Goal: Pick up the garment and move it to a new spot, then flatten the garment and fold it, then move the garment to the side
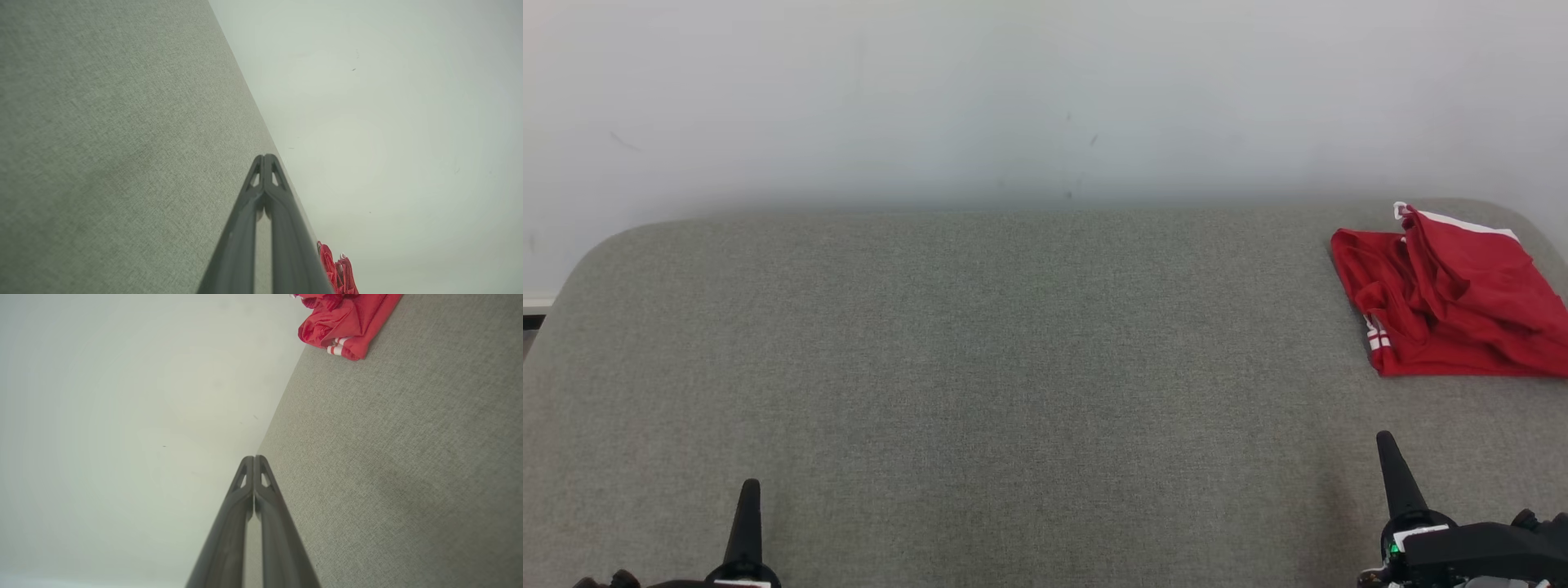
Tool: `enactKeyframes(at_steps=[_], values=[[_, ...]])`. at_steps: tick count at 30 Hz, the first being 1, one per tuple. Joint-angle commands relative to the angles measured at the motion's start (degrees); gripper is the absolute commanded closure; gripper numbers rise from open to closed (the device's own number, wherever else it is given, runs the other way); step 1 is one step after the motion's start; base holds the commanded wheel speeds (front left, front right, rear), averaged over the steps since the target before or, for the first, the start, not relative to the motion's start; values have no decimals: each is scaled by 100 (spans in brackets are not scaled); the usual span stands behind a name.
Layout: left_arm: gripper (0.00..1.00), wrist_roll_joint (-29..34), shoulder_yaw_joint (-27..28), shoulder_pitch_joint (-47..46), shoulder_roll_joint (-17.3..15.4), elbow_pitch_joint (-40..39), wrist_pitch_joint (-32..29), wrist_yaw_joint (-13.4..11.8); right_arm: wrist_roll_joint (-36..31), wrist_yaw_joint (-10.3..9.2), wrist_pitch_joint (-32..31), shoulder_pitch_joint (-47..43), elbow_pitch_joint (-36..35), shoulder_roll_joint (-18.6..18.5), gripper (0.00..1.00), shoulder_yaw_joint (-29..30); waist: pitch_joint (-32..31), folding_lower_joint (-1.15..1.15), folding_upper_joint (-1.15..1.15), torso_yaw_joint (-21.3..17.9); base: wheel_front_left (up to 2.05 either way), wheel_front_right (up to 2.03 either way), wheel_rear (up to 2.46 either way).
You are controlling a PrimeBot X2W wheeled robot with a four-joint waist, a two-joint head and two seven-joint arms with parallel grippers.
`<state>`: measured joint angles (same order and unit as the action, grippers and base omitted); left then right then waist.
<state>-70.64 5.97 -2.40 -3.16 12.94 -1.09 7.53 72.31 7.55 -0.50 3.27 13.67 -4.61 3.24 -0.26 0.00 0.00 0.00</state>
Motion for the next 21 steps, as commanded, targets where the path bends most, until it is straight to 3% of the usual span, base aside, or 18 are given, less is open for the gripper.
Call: enactKeyframes(at_steps=[1,21], values=[[100,-147,20,-125,-1,-21,-32,-4,147,-7,-31,81,-29,14,100,37,1,0,0,0,0,0,0],[100,-1117,41,-266,17,46,-289,-5,1061,-9,-296,193,-2,74,100,158,19,0,0,0,0,0,0]])
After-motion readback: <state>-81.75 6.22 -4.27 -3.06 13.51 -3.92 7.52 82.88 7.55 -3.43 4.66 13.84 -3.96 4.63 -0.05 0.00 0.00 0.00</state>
